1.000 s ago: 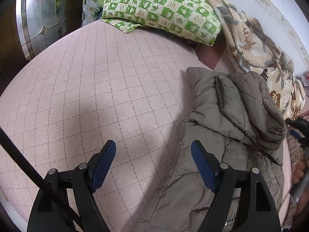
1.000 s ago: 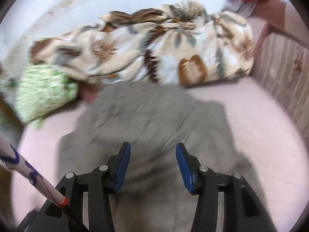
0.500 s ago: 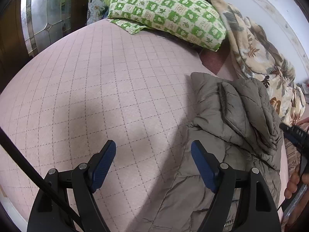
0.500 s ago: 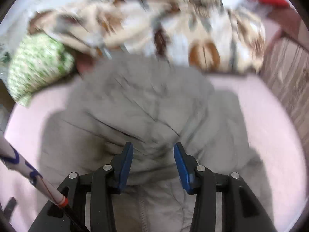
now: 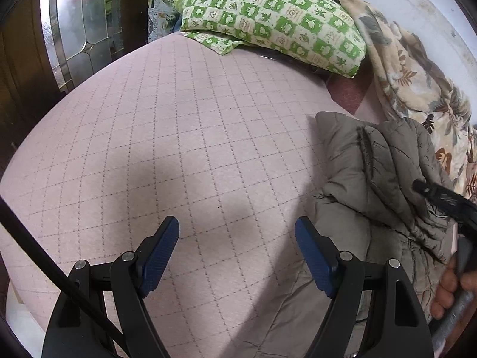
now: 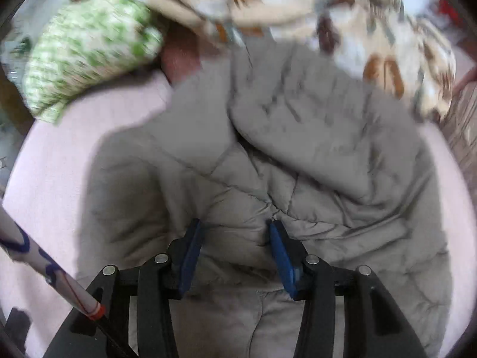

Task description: Fold large clothes

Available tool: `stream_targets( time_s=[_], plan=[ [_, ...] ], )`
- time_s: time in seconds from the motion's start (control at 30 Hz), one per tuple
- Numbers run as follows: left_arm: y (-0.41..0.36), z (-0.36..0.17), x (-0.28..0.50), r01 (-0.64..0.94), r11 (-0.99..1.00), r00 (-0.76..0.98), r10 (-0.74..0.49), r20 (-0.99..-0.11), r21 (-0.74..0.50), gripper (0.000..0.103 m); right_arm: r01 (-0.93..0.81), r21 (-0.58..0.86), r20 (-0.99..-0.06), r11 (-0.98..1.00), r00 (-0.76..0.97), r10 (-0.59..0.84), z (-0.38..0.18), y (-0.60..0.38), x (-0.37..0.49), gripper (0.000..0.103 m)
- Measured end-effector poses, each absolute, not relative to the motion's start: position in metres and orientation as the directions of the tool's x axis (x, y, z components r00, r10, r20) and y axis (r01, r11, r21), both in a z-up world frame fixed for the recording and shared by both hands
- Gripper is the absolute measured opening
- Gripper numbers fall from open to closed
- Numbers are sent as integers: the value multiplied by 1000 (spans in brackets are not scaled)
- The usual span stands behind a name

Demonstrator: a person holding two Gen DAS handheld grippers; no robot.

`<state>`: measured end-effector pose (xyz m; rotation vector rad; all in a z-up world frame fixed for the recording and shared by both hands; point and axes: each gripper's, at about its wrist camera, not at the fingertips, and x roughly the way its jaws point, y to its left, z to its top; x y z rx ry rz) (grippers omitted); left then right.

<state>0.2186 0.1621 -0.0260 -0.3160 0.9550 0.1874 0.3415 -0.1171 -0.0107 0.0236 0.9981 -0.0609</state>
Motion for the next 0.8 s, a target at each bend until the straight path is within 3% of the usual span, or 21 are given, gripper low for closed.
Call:
stream_targets(
  time_s=[0.13, 0.23, 0.3, 0.33, 0.37, 0.47, 0.67, 0.8],
  plan=[
    [167, -26, 216, -305, 934, 564, 23, -825, -183, 79, -69, 3, -802, 998, 596, 44, 16, -84, 323, 51],
    [168, -26, 215, -306, 936, 568, 33, -822, -174, 79, -110, 58, -831, 992, 545, 109, 2, -62, 332, 51],
    [168, -27, 217, -307, 938, 568, 48, -822, -158, 79, -98, 75, -880, 992, 461, 112, -28, -51, 345, 52],
    [167, -28, 218, -308, 939, 566, 49, -823, -156, 79, -93, 79, -903, 993, 415, 111, -42, -47, 354, 59],
    [167, -29, 218, -309, 938, 563, 48, -825, -155, 79, -96, 38, -918, 995, 389, 73, -55, -40, 356, 59],
    [166, -30, 219, -301, 939, 560, 32, -828, -167, 79, -140, -27, -896, 990, 442, 38, -37, -27, 342, 63],
    [149, -25, 209, -230, 963, 577, 20, -816, -139, 79, -157, 21, -882, 987, 463, 92, 7, -79, 273, 66],
    [137, -24, 197, -188, 974, 581, 10, -814, -123, 79, -70, -1, -875, 998, 483, 33, 22, -153, 206, 66]
  ],
)
